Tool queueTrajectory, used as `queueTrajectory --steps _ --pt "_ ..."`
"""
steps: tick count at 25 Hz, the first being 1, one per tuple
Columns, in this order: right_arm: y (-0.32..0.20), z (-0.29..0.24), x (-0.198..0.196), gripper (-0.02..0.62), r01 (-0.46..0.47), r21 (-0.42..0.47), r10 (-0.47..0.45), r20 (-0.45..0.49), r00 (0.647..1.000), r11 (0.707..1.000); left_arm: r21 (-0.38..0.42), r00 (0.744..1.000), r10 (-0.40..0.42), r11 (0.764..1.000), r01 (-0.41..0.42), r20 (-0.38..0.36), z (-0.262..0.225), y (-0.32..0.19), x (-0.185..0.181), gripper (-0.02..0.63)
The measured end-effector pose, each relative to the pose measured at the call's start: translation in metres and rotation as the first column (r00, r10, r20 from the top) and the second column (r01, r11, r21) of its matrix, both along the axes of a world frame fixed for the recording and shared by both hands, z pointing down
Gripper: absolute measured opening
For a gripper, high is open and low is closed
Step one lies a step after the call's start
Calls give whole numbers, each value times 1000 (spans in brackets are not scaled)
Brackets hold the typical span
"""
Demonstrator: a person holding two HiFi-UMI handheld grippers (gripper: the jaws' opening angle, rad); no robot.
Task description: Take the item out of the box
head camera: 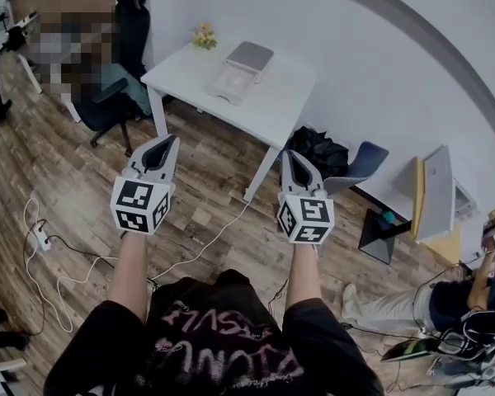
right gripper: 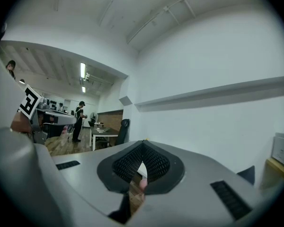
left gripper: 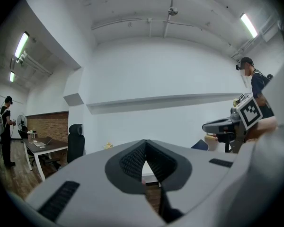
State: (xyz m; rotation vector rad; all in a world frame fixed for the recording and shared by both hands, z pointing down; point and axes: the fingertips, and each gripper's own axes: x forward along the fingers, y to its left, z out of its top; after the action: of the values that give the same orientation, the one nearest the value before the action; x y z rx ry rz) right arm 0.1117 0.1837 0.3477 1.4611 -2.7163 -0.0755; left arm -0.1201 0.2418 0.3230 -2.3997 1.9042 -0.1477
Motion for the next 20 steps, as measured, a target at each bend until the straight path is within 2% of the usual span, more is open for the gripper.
queueTrajectory --steps 5,15,20 --pt "-3 -3 -6 9 -14 8 14 -1 1000 1000 17 1000 12 1000 -13 4 -4 -1 -2 2" --pt "-31 2 -15 9 -19 -2 19 -13 1000 1000 -21 1000 3 1000 -3 -24 6 -32 -13 2" --pt "-52 6 -24 9 -10 -16 9 -5 1000 1000 -36 1000 -11 999 12 6 11 -52 -21 2"
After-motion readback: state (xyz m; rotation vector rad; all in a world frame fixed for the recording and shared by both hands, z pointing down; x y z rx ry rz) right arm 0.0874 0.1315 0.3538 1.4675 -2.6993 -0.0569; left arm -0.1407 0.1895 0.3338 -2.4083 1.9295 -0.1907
